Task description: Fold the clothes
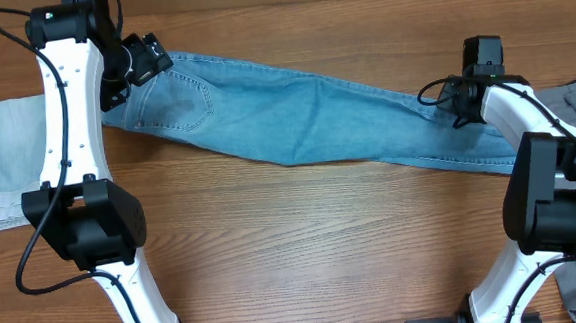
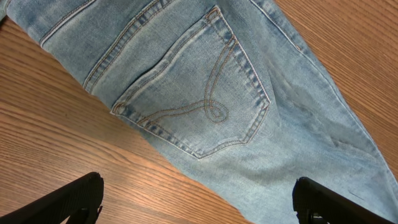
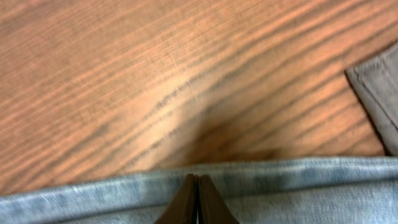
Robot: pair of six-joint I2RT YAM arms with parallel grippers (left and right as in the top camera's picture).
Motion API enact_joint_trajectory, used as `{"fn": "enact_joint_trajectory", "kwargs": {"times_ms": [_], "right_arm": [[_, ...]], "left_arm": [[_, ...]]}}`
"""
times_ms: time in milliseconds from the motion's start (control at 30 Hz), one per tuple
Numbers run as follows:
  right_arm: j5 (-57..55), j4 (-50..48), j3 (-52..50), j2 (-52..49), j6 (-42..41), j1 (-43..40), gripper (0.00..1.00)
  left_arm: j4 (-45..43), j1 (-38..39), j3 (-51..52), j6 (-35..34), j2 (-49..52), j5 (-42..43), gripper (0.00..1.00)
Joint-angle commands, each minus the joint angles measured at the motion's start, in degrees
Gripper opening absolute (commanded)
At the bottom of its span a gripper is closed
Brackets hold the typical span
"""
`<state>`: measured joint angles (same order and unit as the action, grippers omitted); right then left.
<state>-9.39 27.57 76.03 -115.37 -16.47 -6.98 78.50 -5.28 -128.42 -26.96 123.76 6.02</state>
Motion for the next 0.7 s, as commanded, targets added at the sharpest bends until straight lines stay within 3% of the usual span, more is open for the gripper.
{"fn": "enact_joint_trajectory", "kwargs": {"times_ms": [0,67,100,133,167,233,333,467,667], "right_arm": [[0.0,3.3,1.9,0.7,0.4,0.1,0.05],[0.1,12.3,5.2,4.1,0.0,0.1,0.05],[0.5,15.5,6.3,5.3,0.0,0.1,0.09],[1.9,17.9,7.0,6.7,0.9,0.1,0.28],[3.6,18.6,7.0,6.8,3.7,0.1,0.41],[9.4,19.1,5.9,6.3,10.8,0.1,0.52],[15.6,19.1,5.3,4.4,23.7,0.5,0.53],[15.7,18.7,5.2,1.2,40.9,0.5,0.53],[14.9,16.4,5.2,-0.5,51.0,0.5,0.60]], "left_arm": [[0.1,0.1,-0.7,-0.3,-0.7,0.4,1.00],[0.1,0.1,-0.7,-0.3,-0.7,0.4,1.00],[0.1,0.0,-0.7,-0.3,-0.7,0.4,1.00],[0.1,0.0,-0.7,-0.3,-0.7,0.4,1.00],[0.1,0.0,-0.7,-0.3,-0.7,0.4,1.00],[0.1,0.1,-0.7,-0.3,-0.7,0.4,1.00],[0.1,0.1,-0.7,-0.3,-0.7,0.4,1.00],[0.1,0.0,-0.7,-0.3,-0.7,0.4,1.00],[0.1,0.1,-0.7,-0.3,-0.7,0.4,1.00]]}}
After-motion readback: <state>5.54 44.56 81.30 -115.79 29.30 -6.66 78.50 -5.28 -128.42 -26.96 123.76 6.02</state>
